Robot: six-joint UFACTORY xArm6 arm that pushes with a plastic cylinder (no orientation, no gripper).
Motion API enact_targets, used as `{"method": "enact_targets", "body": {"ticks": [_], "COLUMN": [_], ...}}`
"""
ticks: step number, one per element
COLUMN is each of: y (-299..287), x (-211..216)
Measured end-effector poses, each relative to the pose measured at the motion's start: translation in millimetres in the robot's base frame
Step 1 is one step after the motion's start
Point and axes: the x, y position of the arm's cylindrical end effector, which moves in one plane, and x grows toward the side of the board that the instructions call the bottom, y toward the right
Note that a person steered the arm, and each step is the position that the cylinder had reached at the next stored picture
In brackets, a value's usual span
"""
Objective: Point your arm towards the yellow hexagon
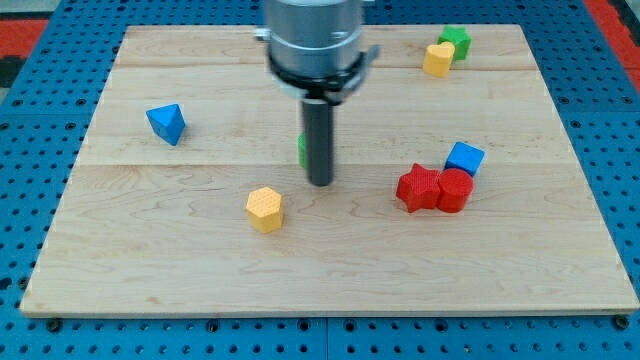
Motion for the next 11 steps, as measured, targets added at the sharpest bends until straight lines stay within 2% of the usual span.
{"method": "enact_targets", "body": {"ticks": [1, 2, 3, 4, 9, 10, 11], "y": [-14.8, -113.5, -165.8, -132.9, -122.0, -109.2, -65.3], "x": [-29.7, -55.0, -62.0, -57.5, -72.4, -72.4, -51.1]}}
